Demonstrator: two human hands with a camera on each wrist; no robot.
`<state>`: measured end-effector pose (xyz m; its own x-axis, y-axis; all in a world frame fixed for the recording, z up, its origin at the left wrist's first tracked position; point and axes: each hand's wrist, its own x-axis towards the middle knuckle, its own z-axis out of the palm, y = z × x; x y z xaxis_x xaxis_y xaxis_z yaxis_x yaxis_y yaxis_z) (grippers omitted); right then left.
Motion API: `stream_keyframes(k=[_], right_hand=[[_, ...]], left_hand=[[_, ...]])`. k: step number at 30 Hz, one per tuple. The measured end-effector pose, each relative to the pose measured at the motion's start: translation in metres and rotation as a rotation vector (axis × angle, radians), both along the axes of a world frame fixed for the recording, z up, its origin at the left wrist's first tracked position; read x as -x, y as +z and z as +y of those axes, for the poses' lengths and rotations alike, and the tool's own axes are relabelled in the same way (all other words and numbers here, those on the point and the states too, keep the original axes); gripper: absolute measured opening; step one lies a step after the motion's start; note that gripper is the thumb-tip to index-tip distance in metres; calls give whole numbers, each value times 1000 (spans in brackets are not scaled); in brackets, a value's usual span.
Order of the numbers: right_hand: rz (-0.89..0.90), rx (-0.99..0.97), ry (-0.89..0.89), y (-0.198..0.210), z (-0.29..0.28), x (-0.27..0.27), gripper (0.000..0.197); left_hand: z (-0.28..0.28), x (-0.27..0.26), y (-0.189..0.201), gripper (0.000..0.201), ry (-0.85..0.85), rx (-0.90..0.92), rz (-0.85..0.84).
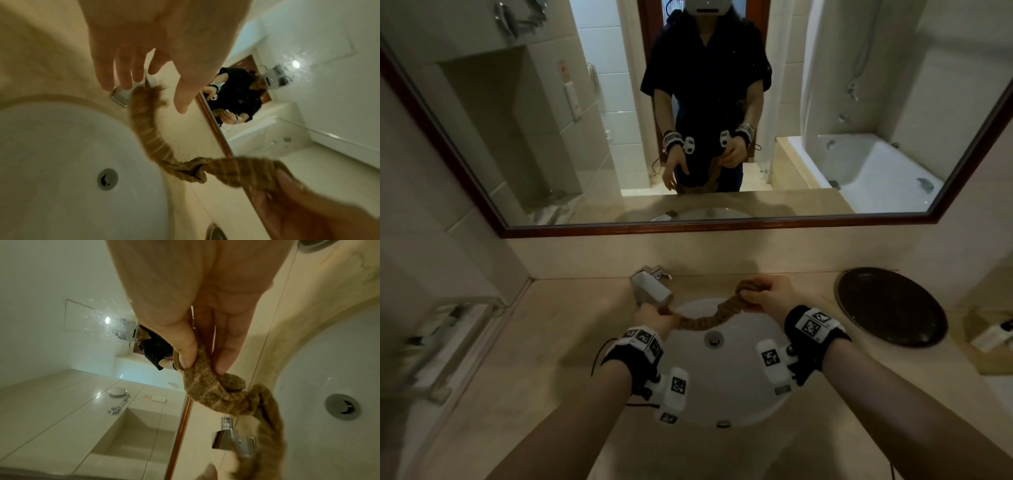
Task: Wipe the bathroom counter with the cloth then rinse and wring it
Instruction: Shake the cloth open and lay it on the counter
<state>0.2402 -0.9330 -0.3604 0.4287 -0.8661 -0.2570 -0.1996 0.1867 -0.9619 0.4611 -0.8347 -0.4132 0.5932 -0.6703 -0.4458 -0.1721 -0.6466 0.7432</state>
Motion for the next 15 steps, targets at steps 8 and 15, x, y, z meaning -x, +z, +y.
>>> stream_keyframes(k=[8, 15], right_hand=[[274, 393, 167, -3, 20, -24, 33], [35, 154, 38, -1, 28, -14, 39]], left_hand=[[-3, 59, 41, 18, -259, 483, 102], [0, 66, 45, 2, -176, 493, 149]])
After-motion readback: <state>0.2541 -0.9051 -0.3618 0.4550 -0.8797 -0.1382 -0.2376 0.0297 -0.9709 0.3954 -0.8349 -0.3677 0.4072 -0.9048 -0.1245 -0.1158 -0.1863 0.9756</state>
